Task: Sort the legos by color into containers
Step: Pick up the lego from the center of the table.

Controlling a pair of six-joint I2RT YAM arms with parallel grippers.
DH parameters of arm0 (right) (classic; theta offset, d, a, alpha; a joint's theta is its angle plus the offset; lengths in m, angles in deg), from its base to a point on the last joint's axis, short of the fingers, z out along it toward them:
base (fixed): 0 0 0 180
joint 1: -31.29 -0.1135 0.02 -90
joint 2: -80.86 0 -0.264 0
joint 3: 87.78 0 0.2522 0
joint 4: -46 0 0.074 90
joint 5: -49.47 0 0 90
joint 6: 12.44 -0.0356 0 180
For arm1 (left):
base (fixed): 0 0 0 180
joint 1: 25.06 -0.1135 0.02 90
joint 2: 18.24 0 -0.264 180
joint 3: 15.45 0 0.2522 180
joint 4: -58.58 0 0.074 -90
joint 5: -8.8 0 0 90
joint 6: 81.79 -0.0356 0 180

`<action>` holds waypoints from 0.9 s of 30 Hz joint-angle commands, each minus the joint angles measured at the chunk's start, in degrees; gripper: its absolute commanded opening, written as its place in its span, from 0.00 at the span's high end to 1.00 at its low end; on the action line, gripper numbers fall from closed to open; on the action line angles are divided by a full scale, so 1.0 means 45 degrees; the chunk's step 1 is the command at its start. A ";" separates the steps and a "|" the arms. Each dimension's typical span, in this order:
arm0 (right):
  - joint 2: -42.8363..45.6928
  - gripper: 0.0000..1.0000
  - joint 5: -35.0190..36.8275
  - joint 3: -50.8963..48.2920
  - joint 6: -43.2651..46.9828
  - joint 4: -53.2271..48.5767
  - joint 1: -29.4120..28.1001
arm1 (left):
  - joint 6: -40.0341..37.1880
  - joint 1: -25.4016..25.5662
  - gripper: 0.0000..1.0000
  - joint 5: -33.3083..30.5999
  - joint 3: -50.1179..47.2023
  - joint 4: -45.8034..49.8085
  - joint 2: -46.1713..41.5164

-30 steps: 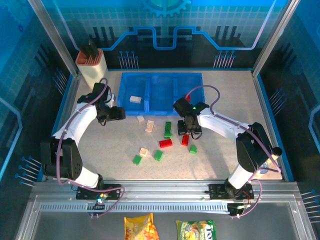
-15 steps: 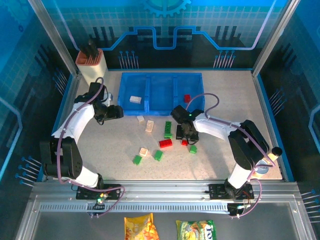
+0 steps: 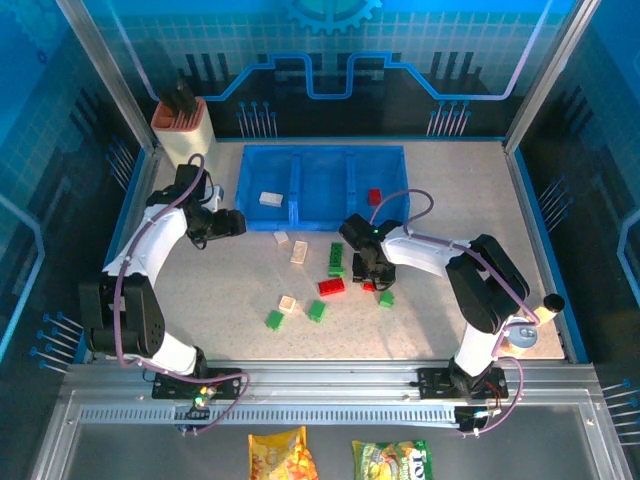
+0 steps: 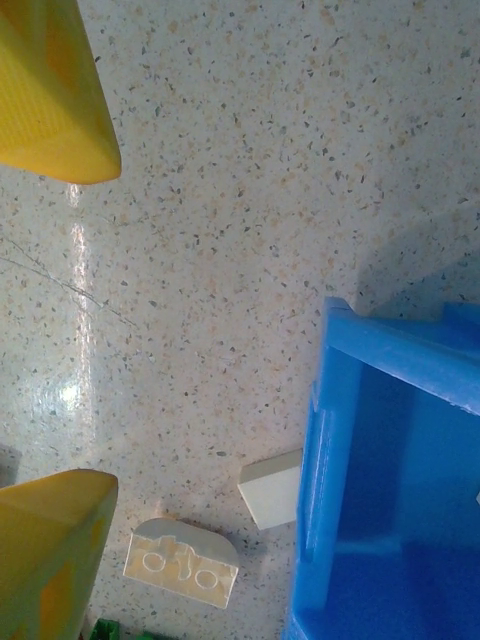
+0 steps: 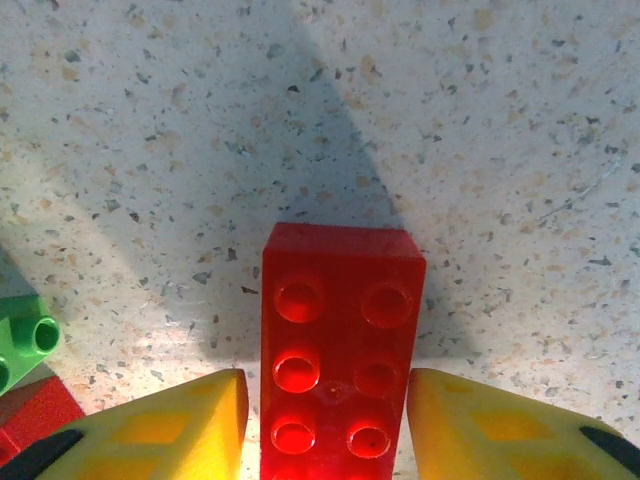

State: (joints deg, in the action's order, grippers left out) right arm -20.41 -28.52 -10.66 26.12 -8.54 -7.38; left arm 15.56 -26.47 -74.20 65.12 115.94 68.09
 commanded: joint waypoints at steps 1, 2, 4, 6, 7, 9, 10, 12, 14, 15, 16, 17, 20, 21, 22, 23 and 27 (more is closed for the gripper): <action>-0.0274 0.54 0.0455 0.0135 -0.0073 -0.0061 -0.0205 | -0.0102 -0.0127 0.24 0.0377 0.0115 0.0001 0.0075; -0.0302 0.54 0.0490 0.0159 -0.0066 -0.0075 -0.0202 | -0.0087 -0.0122 0.24 0.0377 0.0105 0.0000 0.0075; -0.0317 0.55 0.0480 0.0180 -0.0068 -0.0033 -0.0211 | -0.0077 -0.0119 0.24 0.0377 0.0108 0.0000 0.0070; -0.0336 0.56 0.0461 0.0199 -0.0038 -0.0002 -0.0205 | -0.0077 -0.0115 0.24 0.0394 0.0100 0.0001 0.0084; -0.0335 0.57 0.0461 0.0218 -0.0047 -0.0014 -0.0198 | -0.0072 -0.0127 0.24 0.0416 0.0113 0.0005 0.0075; -0.0322 0.58 0.0467 0.0219 -0.0046 -0.0002 -0.0210 | -0.0082 -0.0116 0.24 0.0435 0.0115 0.0018 0.0089; -0.0323 0.58 0.0473 0.0206 -0.0035 0.0003 -0.0225 | -0.0084 -0.0116 0.24 0.0435 0.0115 0.0034 0.0107; -0.0303 0.59 0.0477 0.0197 -0.0035 -0.0002 -0.0215 | -0.0072 -0.0121 0.24 0.0435 0.0108 0.0030 0.0103; -0.0277 0.61 0.0495 0.0170 -0.0056 -0.0016 -0.0244 | -0.0077 -0.0117 0.24 0.0445 0.0110 0.0022 0.0116; -0.0268 0.61 0.0495 0.0179 -0.0056 -0.0002 -0.0263 | -0.0072 -0.0119 0.24 0.0455 0.0100 0.0020 0.0095; -0.0231 0.61 0.0515 0.0180 -0.0064 -0.0022 -0.0253 | -0.0073 -0.0121 0.24 0.0454 0.0112 0.0022 0.0119; -0.0203 0.62 0.0524 0.0182 -0.0056 -0.0040 -0.0241 | -0.0074 -0.0116 0.24 0.0460 0.0130 0.0022 0.0124; -0.0074 0.63 0.0613 0.0199 -0.0045 -0.0145 -0.0252 | -0.0082 -0.0123 0.24 0.0455 0.0147 0.0020 0.0121; -0.0025 0.64 0.0633 0.0218 -0.0020 -0.0186 -0.0264 | -0.0082 -0.0132 0.24 0.0455 0.0154 0.0023 0.0133; 0.0019 0.64 0.0661 0.0238 -0.0010 -0.0234 -0.0267 | -0.0073 -0.0131 0.24 0.0466 0.0154 0.0029 0.0136; 0.0082 0.63 0.0700 0.0272 0.0019 -0.0294 -0.0268 | -0.0089 -0.0130 0.24 0.0474 0.0154 0.0023 0.0136; 0.0311 0.64 0.0808 0.0431 0.0148 -0.0560 -0.0262 | -0.0075 -0.0147 0.24 0.0494 0.0187 0.0037 0.0160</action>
State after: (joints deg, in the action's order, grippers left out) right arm -20.96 -26.81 -10.49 26.36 -8.54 -7.67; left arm 15.56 -26.47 -73.78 65.12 115.94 68.24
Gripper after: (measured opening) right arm 0.365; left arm 0.764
